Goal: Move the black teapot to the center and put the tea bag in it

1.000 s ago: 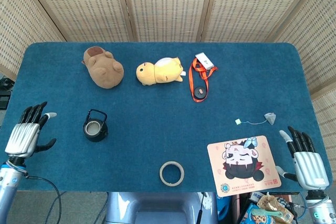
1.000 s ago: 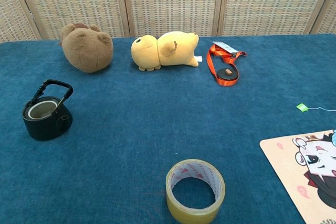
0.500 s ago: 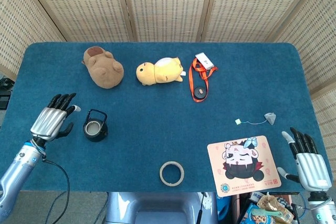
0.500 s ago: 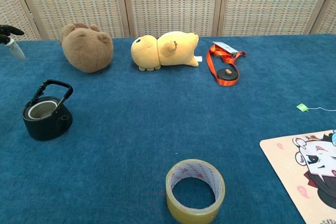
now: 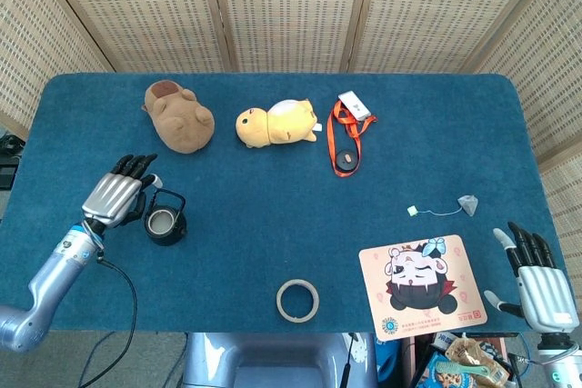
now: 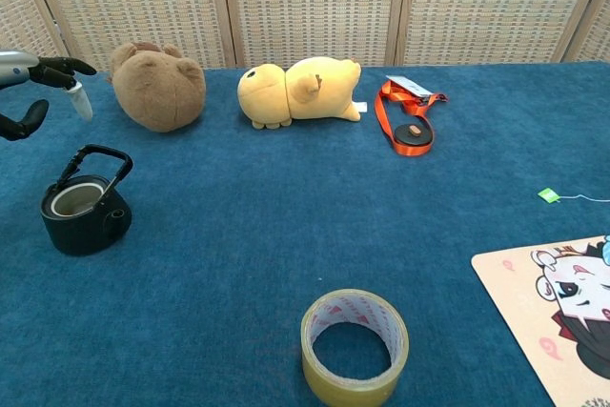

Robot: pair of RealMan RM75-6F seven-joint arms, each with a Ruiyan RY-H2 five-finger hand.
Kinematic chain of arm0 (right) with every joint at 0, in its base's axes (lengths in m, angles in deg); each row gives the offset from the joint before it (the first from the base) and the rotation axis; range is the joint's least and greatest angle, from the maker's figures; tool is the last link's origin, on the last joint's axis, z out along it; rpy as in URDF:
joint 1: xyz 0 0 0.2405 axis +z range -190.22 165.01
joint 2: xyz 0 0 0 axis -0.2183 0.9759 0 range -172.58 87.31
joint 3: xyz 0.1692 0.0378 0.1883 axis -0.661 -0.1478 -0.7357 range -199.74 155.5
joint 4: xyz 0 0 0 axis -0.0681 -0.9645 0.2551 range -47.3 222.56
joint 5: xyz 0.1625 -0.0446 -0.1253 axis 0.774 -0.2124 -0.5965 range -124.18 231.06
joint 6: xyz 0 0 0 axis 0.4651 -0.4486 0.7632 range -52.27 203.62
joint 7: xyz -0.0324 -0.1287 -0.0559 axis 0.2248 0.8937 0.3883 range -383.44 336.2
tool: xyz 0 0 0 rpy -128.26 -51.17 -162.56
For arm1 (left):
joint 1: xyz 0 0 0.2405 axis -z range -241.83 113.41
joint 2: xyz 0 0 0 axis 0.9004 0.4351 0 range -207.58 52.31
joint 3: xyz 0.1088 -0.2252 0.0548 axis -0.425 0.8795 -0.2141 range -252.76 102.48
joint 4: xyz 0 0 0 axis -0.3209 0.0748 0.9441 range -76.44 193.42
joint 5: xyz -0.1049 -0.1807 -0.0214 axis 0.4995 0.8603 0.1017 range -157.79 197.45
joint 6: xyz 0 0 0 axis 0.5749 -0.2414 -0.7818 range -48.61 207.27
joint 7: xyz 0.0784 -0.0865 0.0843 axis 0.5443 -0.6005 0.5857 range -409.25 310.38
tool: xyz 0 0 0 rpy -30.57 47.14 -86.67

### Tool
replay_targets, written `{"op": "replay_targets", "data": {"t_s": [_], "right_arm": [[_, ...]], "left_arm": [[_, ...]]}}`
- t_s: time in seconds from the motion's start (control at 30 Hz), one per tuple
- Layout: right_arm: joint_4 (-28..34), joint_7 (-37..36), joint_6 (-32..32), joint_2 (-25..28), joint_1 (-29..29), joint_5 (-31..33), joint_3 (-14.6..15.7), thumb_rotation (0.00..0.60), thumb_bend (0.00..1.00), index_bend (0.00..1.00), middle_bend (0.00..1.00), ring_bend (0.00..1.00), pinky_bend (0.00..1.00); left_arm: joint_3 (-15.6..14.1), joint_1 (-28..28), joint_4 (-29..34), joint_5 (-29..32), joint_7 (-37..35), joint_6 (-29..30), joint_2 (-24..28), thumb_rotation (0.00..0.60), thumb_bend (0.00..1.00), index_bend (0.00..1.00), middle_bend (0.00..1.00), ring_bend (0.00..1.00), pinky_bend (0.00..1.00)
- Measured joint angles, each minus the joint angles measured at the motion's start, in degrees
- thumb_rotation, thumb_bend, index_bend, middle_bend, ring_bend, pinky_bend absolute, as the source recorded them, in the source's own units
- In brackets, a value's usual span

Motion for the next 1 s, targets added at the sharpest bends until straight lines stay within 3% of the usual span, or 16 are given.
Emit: {"op": "replay_targets", "data": {"t_s": [0.53, 0.8, 1.0], "right_arm": [[0.8, 1.1, 0.1, 0.4, -0.4, 0.9, -0.1, 0.6, 0.14, 0.02, 0.01, 0.0, 0.0], [0.8, 1.3, 0.1, 0.3, -0.6, 1.1, -0.1, 0.6, 0.14, 0.02, 0.01, 0.0, 0.0], [1.0, 1.3, -0.2, 0.5, -0.9, 1.1, -0.1, 0.6, 0.14, 0.02, 0.01, 0.0, 0.0]], "left_arm": [[-0.4, 5.5, -9.0, 6.0, -1.7, -5.8, -7.6, 0.539, 0.81, 0.33, 0.0, 0.0, 0.0], [-1.2, 7.8, -9.9, 8.5, -0.5, -8.0, -9.2, 0.535, 0.81, 0.35, 0.0, 0.0, 0.0], [-2.2, 8.5, -9.4, 9.9, -0.1, -8.9, -8.9, 0.534, 0.87, 0.4, 0.0, 0.0, 0.0]]}}
